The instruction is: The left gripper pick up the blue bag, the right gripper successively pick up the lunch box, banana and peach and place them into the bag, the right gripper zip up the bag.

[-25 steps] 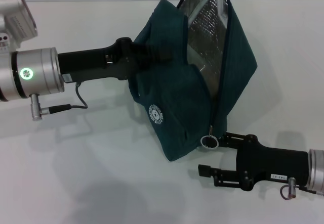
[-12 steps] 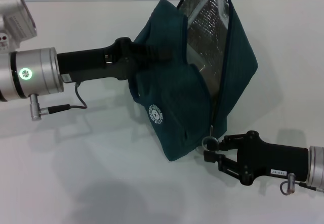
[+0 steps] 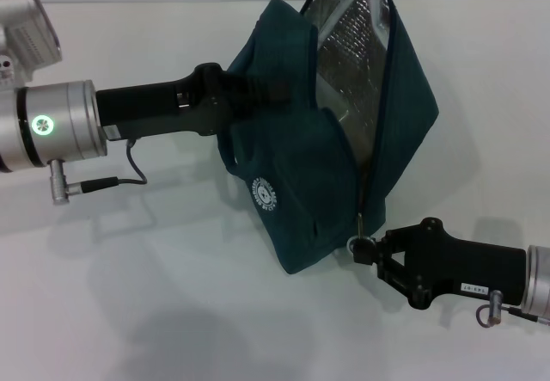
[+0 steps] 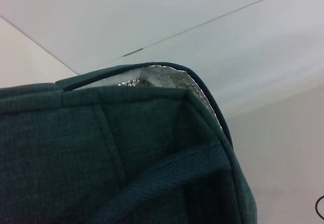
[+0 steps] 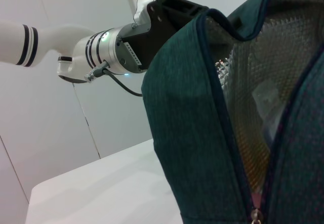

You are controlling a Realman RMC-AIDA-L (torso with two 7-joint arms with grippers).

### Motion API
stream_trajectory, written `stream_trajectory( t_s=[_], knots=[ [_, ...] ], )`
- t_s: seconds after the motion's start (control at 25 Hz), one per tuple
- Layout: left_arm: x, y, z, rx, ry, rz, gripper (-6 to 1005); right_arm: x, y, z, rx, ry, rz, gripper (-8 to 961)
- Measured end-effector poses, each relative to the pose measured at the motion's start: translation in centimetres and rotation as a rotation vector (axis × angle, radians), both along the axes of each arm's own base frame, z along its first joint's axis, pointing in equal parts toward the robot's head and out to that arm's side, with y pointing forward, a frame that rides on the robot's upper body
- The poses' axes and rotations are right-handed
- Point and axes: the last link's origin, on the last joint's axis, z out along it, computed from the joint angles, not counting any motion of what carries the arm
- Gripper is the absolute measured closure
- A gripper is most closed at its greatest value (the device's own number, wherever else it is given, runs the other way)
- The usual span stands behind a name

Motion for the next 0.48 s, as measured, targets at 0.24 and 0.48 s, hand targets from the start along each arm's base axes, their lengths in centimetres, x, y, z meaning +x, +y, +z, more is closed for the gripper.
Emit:
stream_trajectory(
  t_s=[0.24, 0.48],
  knots=[
    [-0.03, -0.02, 0.01, 0.001, 0.0, 0.0, 952, 0.09, -0.08, 0.01, 0.001, 0.0, -0.003, 897],
    [-0.08, -0.04, 0.06, 0.002, -0.001, 0.001, 952, 0.43, -0.3, 0.2, 0.011, 0.003, -0.012, 942]
  ],
)
